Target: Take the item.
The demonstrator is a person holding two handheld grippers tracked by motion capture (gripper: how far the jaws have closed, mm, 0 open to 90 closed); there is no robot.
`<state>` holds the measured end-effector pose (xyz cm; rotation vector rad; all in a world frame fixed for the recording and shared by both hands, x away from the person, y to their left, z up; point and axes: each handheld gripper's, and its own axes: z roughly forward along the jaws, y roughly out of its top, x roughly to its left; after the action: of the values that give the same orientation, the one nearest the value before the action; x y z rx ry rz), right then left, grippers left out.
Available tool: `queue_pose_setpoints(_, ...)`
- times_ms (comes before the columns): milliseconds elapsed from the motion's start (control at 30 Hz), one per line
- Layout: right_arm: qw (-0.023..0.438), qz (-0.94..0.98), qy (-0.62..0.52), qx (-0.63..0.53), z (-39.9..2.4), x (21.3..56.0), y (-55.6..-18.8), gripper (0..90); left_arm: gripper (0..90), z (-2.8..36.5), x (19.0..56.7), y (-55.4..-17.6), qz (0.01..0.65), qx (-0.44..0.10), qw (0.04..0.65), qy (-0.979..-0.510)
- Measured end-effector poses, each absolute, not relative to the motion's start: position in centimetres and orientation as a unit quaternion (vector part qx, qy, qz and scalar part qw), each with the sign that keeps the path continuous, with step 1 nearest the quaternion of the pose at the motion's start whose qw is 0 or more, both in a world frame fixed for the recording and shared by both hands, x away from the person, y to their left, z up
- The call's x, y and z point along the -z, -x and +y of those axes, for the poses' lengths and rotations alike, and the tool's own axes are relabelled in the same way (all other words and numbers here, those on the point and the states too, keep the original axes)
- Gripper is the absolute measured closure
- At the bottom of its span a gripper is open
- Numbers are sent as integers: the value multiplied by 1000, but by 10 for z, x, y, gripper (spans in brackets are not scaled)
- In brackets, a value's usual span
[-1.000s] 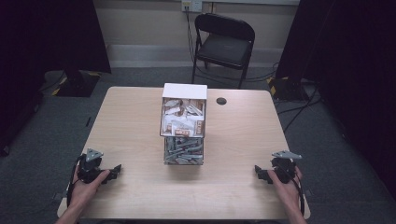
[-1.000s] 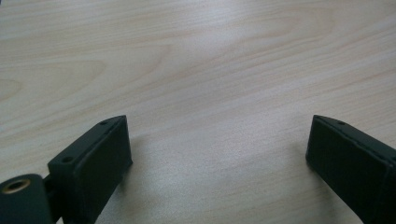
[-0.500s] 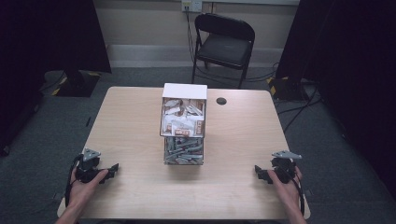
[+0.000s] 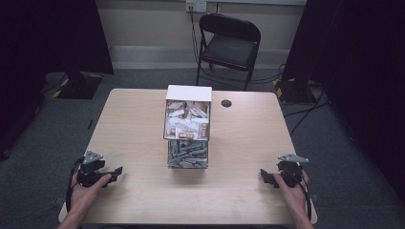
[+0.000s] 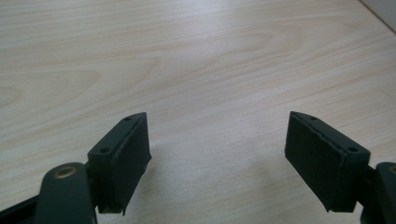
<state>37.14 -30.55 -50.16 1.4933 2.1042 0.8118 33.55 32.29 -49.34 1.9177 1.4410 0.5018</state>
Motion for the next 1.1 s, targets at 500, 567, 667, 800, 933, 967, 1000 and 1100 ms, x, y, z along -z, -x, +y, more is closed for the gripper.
queue_pose_setpoints(500,217,759,-539,-293,-305,502,-371,0,282,312,476,-331,520,-192,369,-746)
queue_pose_setpoints(567,217,759,-539,-293,-305,502,-371,0,288,311,473,-331,517,-190,375,-746)
queue_pose_setpoints(667,217,759,-539,-293,-305,502,-371,0,304,308,469,-329,511,-187,384,-746)
queue_pose_setpoints(800,217,759,-539,-293,-305,502,-371,0,333,300,463,-328,501,-169,409,-744)
queue_pose_setpoints(933,217,759,-539,-293,-305,502,-371,0,341,298,463,-329,512,-145,411,-740)
queue_pose_setpoints(967,217,759,-539,-293,-305,502,-371,0,363,296,462,-329,508,-142,407,-746)
queue_pose_setpoints(1000,217,760,-539,-293,-305,502,-371,0,369,294,461,-329,507,-142,405,-748)
queue_pose_setpoints(1100,216,760,-539,-293,-306,502,-372,0,401,291,456,-328,496,-142,413,-750)
